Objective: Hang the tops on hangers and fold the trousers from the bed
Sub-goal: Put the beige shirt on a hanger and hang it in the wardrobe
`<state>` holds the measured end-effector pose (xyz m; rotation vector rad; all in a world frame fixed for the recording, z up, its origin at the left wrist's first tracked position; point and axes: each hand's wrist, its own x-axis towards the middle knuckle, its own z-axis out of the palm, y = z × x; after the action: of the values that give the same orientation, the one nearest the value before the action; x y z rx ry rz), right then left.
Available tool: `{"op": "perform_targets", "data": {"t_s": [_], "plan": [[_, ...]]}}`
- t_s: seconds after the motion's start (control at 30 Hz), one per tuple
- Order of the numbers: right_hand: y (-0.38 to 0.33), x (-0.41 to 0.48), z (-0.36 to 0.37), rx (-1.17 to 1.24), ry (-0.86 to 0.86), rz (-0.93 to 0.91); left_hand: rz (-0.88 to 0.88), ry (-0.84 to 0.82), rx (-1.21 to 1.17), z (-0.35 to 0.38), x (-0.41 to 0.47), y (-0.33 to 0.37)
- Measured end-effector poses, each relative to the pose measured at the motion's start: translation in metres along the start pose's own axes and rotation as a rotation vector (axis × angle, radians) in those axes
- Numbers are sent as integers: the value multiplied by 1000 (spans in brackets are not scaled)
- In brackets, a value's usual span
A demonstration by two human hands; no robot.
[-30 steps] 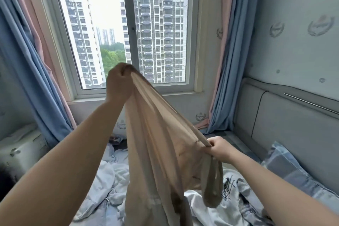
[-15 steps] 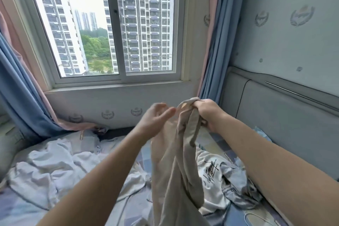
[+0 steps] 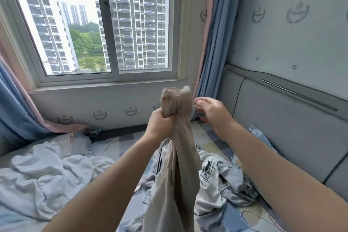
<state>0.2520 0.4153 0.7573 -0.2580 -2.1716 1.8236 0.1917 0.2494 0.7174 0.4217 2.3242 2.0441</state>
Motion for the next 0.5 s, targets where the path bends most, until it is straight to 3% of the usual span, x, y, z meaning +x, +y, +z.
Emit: {"op": "perform_targets", "data": {"t_s": [0.1, 0.17, 0.27, 0.4, 0.5], "plan": [[36, -31, -3, -177, 239, -257, -83, 56, -158, -1, 12, 9], [60, -51, 9, -187, 180, -307, -117, 56, -263, 2, 18, 15], [93, -64, 32, -251, 10, -105, -138, 10, -391, 12, 21, 28], [123, -56, 32, -514, 17, 67, -108, 20, -430, 14, 28, 37], [123, -43, 9, -467, -43, 100, -79, 84, -402, 2, 36, 32]]}}
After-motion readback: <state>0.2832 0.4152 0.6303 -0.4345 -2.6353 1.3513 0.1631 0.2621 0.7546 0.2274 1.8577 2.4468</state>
